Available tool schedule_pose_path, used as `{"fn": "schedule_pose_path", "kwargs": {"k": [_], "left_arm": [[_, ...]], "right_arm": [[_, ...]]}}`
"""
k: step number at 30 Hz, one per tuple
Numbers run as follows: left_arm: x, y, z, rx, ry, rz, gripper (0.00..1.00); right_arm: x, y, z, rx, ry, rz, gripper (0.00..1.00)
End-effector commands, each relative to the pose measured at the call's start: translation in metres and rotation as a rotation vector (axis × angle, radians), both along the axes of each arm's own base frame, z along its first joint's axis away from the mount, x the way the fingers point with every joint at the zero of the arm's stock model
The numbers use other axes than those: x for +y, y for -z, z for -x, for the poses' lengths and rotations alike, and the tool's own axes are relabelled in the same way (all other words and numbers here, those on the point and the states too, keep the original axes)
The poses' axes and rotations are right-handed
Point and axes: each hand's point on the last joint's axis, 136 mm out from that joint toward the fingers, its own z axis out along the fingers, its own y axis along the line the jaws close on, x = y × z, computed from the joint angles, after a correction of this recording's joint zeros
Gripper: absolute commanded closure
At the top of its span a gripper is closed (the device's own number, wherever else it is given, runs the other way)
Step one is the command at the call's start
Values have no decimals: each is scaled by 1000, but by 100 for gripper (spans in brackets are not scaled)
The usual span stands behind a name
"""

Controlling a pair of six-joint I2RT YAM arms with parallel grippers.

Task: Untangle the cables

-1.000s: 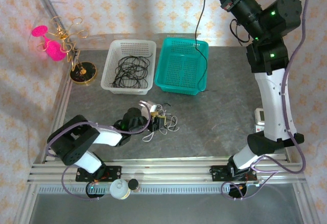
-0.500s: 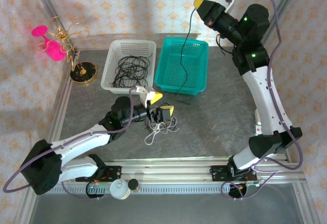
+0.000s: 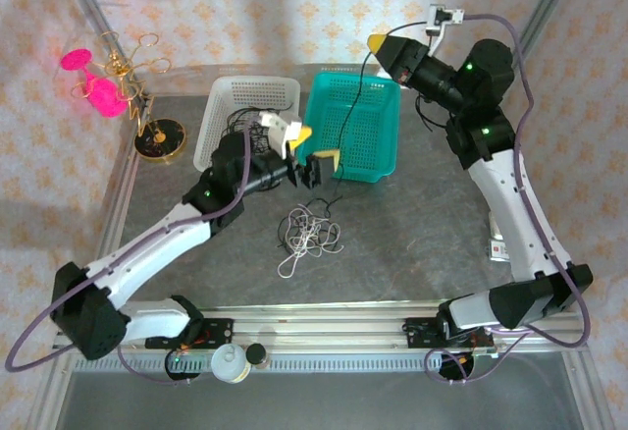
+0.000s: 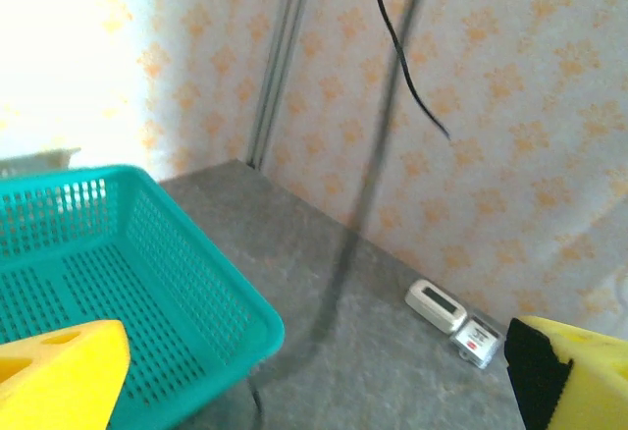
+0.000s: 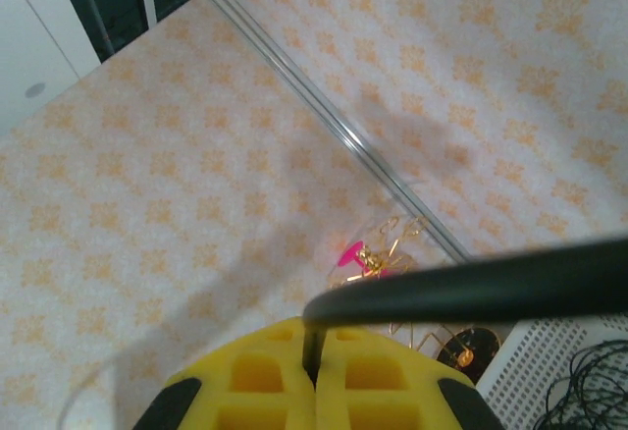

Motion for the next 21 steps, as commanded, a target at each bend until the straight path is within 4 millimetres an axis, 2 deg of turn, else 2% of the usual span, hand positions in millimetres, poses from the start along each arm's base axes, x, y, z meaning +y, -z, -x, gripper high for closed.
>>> {"fn": "schedule_pose_path", "kwargs": {"k": [1, 4, 9, 11, 13, 15, 16, 20, 21], "left_arm": [[-23, -13, 2, -47, 124, -26, 1], [-38, -24, -4, -75, 182, -15, 4], [-58, -34, -8, -97, 259, -5, 17], [-61, -33, -14, -91, 252, -7, 37], [-60, -36, -21, -84, 217, -4, 68], [-56, -41, -22, -100, 195, 5, 92], [-53, -44, -22, -109, 177, 12, 100], [-38, -59, -21, -143, 99, 28, 100], [-33, -65, -20, -153, 78, 23, 100]], "right_arm": [[-2, -21, 26, -104, -38, 1, 100], [-2, -19, 30, -101, -43, 5, 100], [-2, -15, 32, -92, -52, 6, 100], [-1, -13, 33, -90, -58, 1, 100], [0, -10, 32, -85, -61, -1, 100], [-1, -6, 31, -77, -55, -1, 100], [-1, -4, 31, -76, -51, -1, 100], [-3, 14, 26, -42, -29, 5, 98], [-4, 20, 24, -35, -19, 12, 85]]}}
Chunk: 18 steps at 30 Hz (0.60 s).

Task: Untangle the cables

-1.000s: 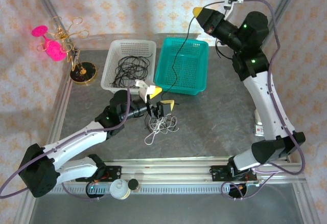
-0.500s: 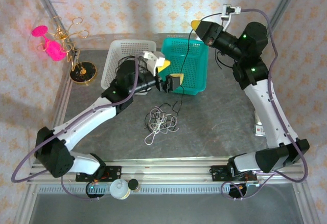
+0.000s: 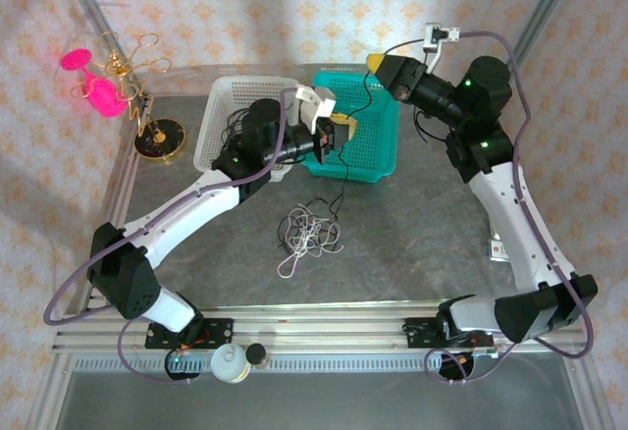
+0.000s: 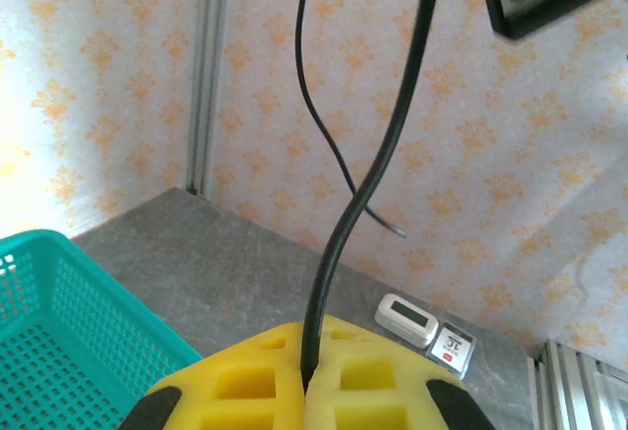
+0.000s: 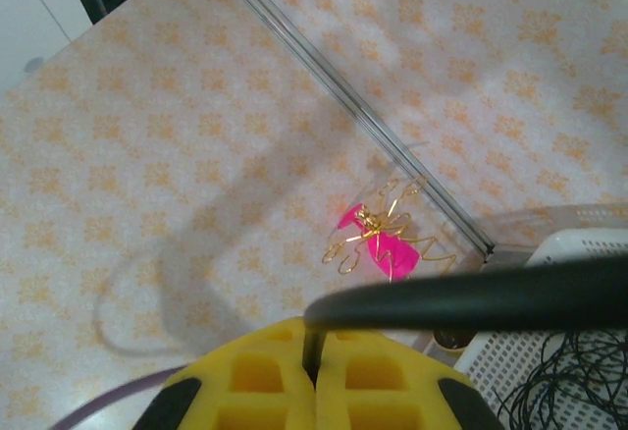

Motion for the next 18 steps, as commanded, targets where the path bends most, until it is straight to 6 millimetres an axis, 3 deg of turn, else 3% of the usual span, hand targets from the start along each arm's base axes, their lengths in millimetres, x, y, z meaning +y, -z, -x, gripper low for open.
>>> {"fn": "schedule_pose_path", "kwargs": {"k": [1, 3, 7, 12, 18], "left_arm": [[21, -47, 8, -109, -90, 42, 100], [34, -60, 5, -125, -160, 20, 100], [67, -91, -8, -145, -314, -13, 100], [107, -137, -23, -213, -508, -17, 100], [145, -189, -45, -310, -702, -4, 100]], "right_arm": [[-4, 1, 9, -47, 17, 7, 70], [-6, 22, 6, -29, 44, 40, 52], [-15, 68, 11, -11, 98, 64, 39], [-24, 124, 22, -43, 144, 44, 35], [-22, 175, 37, -127, 188, 86, 34]]}}
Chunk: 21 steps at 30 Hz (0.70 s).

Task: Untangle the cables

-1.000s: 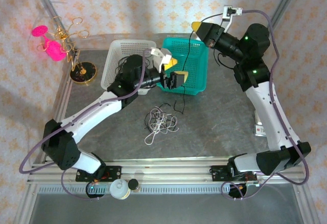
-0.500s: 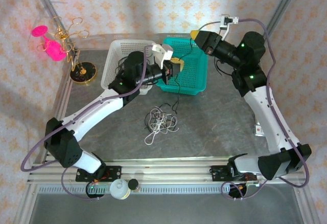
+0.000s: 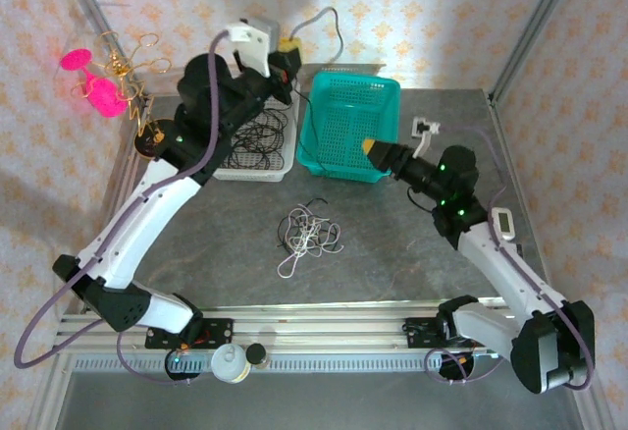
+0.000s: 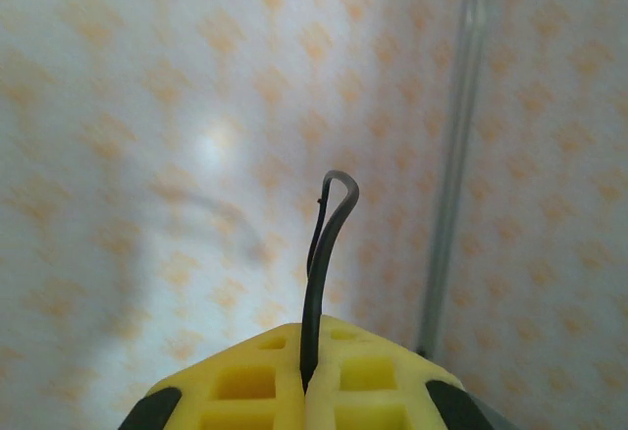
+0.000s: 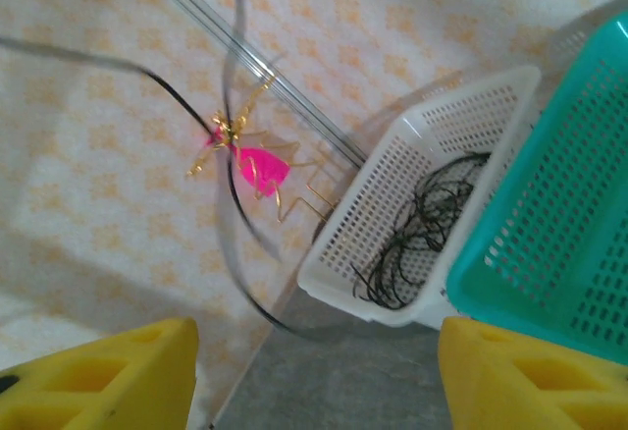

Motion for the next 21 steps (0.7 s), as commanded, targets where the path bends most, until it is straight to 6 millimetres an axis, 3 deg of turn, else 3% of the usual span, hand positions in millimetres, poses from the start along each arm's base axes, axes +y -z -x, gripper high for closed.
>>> {"fn": "schedule_pose_path", "kwargs": {"k": [1, 7, 10, 15, 21], "left_arm": [[27, -9, -23, -8, -163, -34, 100], [56, -5, -64, 6, -311, -76, 100], [81, 13, -93, 37, -431, -107, 100], [117, 61, -134, 126, -535, -119, 100], [144, 137, -161, 248, -608, -118, 100]], "right_arm": [[-2, -29, 10, -248, 47, 14, 34], [4, 12, 22, -278, 48, 106, 34], [-1, 30, 22, -256, 87, 107, 35], [-8, 55, 26, -237, 127, 118, 36], [-14, 75, 24, -221, 190, 163, 38]]}}
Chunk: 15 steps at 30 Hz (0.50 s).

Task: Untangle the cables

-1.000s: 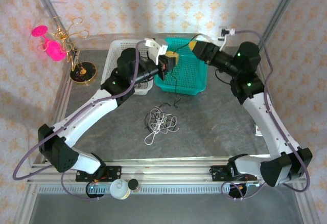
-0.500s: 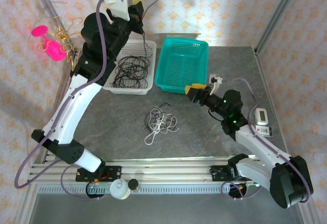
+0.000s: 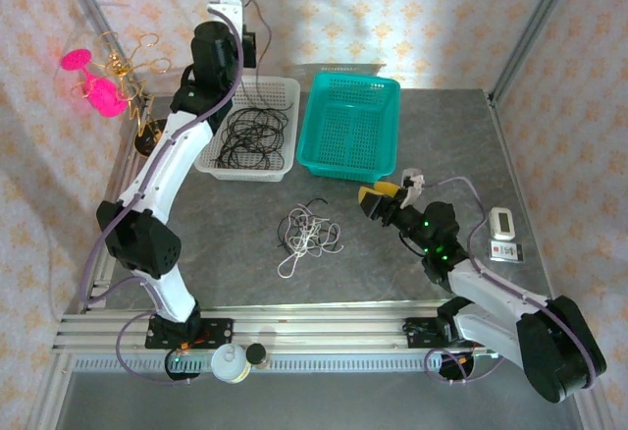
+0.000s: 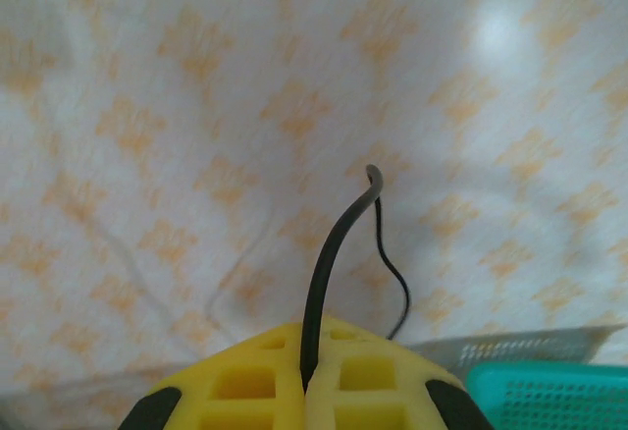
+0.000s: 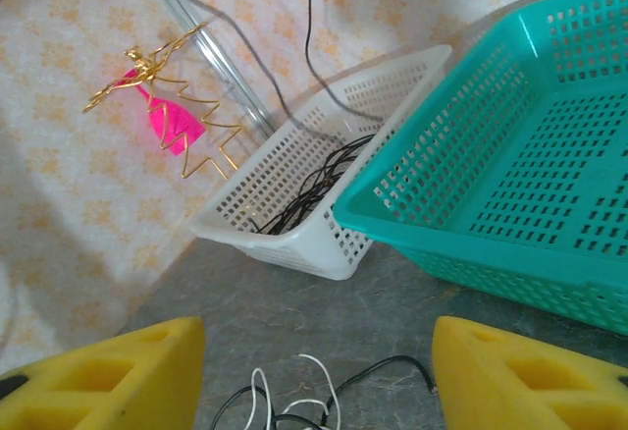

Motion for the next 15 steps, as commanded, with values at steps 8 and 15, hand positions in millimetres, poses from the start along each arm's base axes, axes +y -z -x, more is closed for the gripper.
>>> {"fn": "schedule_pose_path", "kwargs": {"k": [8, 15], "left_arm": [[16, 101, -16, 135, -42, 63, 100], [5, 202, -16, 323, -10, 127, 100]], "right_arm": [[-14, -3, -11, -62, 117, 24, 44], [-17, 4, -14, -48, 141, 32, 44]]}}
